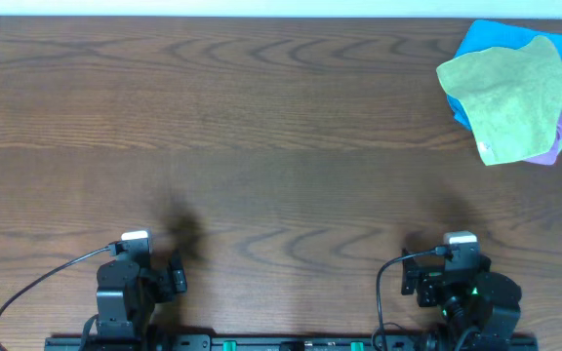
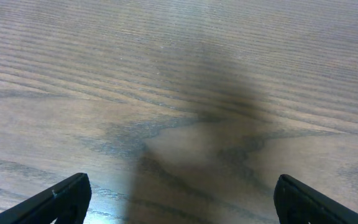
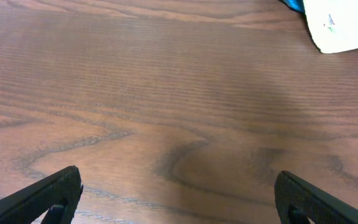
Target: Fold the cloth
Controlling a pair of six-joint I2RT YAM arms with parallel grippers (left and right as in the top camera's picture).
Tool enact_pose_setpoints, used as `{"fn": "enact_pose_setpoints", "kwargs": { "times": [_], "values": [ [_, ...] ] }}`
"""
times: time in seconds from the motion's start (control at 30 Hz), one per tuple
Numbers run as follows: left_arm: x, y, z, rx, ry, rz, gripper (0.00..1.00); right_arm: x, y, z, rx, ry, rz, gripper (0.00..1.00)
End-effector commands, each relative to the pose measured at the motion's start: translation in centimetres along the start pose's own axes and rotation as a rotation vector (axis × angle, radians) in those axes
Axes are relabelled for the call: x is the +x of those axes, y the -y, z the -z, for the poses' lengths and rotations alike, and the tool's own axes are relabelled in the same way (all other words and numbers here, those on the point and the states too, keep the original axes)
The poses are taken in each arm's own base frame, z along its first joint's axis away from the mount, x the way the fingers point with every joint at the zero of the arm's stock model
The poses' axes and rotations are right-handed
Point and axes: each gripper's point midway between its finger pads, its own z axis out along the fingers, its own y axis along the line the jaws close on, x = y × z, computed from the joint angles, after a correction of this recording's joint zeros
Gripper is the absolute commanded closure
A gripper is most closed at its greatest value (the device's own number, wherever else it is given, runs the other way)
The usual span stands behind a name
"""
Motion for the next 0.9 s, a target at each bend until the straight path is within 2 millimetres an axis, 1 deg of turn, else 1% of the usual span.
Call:
{"fn": "enact_pose_setpoints", "kwargs": {
  "times": [0.0,0.13,0.2,0.3,0.4,0.47,0.53,0.6,0.77,0.87],
  "values": [
    [2.1,-0.4,-0.8,-0.017,-0.061,-0.009,0.05,0.0,0.4,0.0,0.024,0.004,-0.011,0.01],
    [2.1,-0.4,-0.8,-0.017,-0.061,-0.009,0.05,-0.4,0.5,0.0,0.025,0.02,-0.017,0.01],
    [2.1,-0.4,-0.8,-0.017,-0.061,-0.008,0.05,-0.3,0.5,0.0,0.024,0.018,-0.087,0.01],
    [2.1,-0.4,-0.8,-0.017,-0.061,-0.008,0.05,-0.3,0.3,0.0,0.015,0.018,-0.237,0.01],
    [2.1,-0.4,-0.8,-0.017,-0.061,-0.009,0.05,-0.9,-0.9,0.0,-0.058,0.035,-0.288,0.01],
    [2.1,-0.4,-0.8,-0.017,-0.061,-0.009,0.05,-1.5,-2.3,0.2,-0.146,0.05,-0.285,0.01],
    [2.1,-0.4,-0.8,-0.017,-0.061,-0.008,0.05,-1.7,-3.6,0.4,-0.224,0.05,-0.282,0.01],
    [2.1,-0.4,-0.8,-0.017,-0.061,-0.009,0.05,-1.7,-4.4,0.6,-0.273,0.046,-0.285,0.01],
    [2.1,-0.4,-0.8,-0.017,-0.061,-0.008,0.05,-1.7,-4.9,0.8,-0.304,0.037,-0.29,0.01],
    [2.1,-0.4,-0.8,-0.017,-0.061,-0.008,0.05,-1.7,-5.2,0.9,-0.321,0.025,-0.37,0.01]
  ]
}}
